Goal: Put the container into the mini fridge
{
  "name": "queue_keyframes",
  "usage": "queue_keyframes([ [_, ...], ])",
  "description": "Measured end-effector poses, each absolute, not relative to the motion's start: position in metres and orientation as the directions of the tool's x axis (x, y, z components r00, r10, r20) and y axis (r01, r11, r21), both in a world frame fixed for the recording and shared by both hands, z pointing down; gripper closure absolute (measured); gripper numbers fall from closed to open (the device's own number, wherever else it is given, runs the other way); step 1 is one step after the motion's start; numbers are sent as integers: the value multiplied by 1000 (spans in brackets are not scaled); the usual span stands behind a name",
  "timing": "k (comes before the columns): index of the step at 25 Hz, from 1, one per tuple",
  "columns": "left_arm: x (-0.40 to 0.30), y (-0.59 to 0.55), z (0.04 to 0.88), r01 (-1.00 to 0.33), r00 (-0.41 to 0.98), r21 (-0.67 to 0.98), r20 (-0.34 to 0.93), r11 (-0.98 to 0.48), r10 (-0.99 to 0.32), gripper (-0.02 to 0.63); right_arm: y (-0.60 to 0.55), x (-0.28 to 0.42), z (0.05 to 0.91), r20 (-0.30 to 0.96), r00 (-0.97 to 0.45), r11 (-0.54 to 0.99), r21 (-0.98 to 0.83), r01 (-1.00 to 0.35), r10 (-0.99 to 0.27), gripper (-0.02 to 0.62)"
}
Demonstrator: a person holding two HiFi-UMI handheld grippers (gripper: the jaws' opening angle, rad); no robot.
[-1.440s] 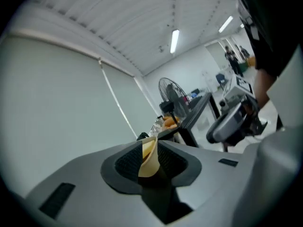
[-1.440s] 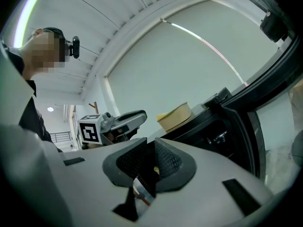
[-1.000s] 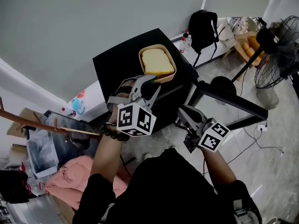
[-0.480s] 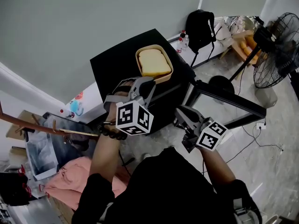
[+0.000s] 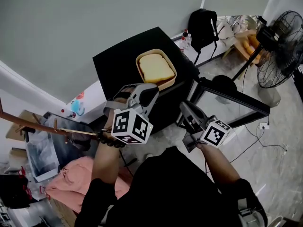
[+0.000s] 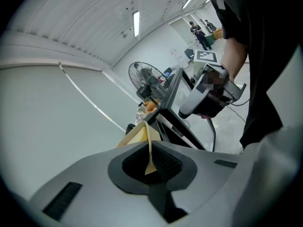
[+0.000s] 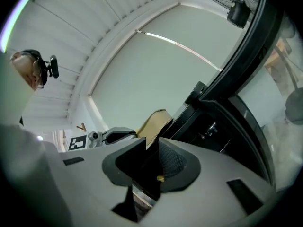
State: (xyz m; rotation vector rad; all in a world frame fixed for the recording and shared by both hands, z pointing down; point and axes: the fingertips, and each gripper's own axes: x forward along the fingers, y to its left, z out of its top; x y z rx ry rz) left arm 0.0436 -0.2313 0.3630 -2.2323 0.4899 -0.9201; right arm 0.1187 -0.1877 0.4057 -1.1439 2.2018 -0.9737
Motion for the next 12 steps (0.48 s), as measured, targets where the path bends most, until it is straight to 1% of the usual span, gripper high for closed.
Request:
queue_keyframes([
  [1,42,-226,362,-91,690,-690,476,-718,-545,572,-188,116,403,-90,-547,398,-785,-475,-832,501],
  [2,40,-220,360,-93,699,-681,475,-727,-534,572,-189,114,400,-98,-557,393,-807,-441,-825,459],
  [3,39,-214,358,-91,707,-676,473,-732,-525,572,-190,111,397,-110,-566,382,-838,-389,-817,440],
  [4,38,-209,356,-89,715,-675,469,-733,-519,574,-192,109,395,-127,-571,360,-878,-315,-811,397],
  [5,37,-204,353,-87,721,-676,464,-732,-515,574,-194,106,393,-148,-571,330,-915,-230,-807,334],
  [6,36,-200,352,-86,726,-678,459,-730,-512,574,-195,103,391,-167,-569,305,-940,-154,-805,310],
  [8,33,-191,353,-80,731,-681,456,-728,-507,574,-197,98,387,-194,-565,281,-957,-69,-802,300],
  [12,28,-173,356,-71,751,-647,466,-759,-468,574,-202,90,379,-206,-567,281,-959,-46,-798,287],
])
